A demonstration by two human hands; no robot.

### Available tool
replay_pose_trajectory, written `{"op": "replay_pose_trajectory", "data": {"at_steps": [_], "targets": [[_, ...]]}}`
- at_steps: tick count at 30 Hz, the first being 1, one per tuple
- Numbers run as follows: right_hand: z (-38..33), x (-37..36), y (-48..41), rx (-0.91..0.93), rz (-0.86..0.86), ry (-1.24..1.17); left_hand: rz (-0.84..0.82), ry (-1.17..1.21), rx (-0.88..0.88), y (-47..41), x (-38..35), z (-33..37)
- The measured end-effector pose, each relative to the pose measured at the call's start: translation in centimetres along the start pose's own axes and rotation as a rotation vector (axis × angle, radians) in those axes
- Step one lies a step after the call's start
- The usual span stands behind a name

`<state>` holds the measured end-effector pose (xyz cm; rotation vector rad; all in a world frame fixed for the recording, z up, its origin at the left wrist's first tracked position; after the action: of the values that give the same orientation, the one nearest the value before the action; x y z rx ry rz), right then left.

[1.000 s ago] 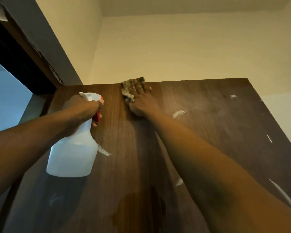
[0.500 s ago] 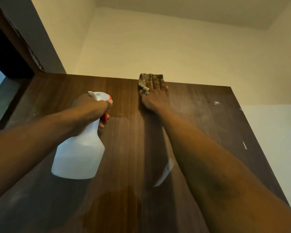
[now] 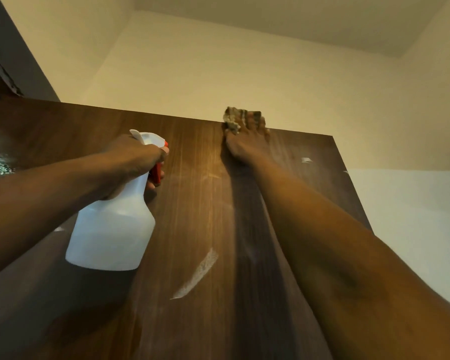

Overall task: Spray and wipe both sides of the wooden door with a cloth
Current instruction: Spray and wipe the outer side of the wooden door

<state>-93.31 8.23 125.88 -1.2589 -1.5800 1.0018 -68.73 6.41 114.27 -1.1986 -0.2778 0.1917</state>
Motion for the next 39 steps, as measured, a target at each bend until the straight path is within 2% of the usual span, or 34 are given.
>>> {"op": "replay_pose_trajectory", "data": {"at_steps": [4,7,9,13,17,19,21,23,25,29,32,34,36,39], "targets": [[-2.7,-0.8,3.3,0.297,-0.022,0.057,-0.003,0.018,-0.022,-0.5,-1.8,1.1],[1.7,-0.7,6.6,0.412,-0.006,0.093,-0.029,0.065,-0.028,-0.6,-3.7,2.7],[6.0,-0.1,6.7,0.371,0.038,0.138,-0.039,0.068,-0.047,-0.3,-4.6,3.7],[13.2,2.5,2.3,0.105,0.103,0.127,-0.056,0.065,-0.052,0.3,-5.8,4.7],[12.7,3.3,-2.1,-0.015,0.058,0.08,-0.062,0.046,-0.057,0.3,-6.9,5.2],[10.5,3.0,-2.8,0.027,0.047,0.075,-0.086,0.058,-0.064,0.6,-8.0,5.8],[8.9,2.6,-1.4,0.156,0.037,0.096,-0.093,0.073,-0.062,0.6,-8.9,6.2],[9.8,2.1,1.6,0.279,0.024,0.115,-0.094,0.084,-0.073,1.0,-10.2,7.1],[13.1,2.2,3.7,0.302,0.063,0.12,-0.102,0.112,-0.071,1.2,-11.4,7.8],[21.0,4.6,1.1,0.055,0.146,0.125,-0.13,0.141,-0.071,2.0,-13.1,8.5],[22.3,5.8,-2.7,-0.111,0.097,0.049,-0.128,0.129,-0.079,2.1,-13.9,8.7],[21.4,6.0,-4.2,-0.136,0.078,0.013,-0.121,0.13,-0.082,2.2,-14.3,8.8],[20.1,5.7,-4.3,-0.062,0.077,0.037,-0.124,0.14,-0.082,2.6,-14.9,9.1],[19.6,4.6,-0.2,0.167,0.04,0.073,-0.132,0.18,-0.095,3.6,-16.2,9.9]]}}
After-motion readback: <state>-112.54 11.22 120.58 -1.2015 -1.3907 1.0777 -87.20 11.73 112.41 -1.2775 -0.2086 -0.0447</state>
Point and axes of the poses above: each hand's wrist, its own y-axis away from the middle knuckle, its own x-axis out of the back of the hand, z = x × y, the point moved 9 cm from there along -y, towards the middle knuckle, and after that the axes turned 14 degrees about -x, right-handed, at the moved point
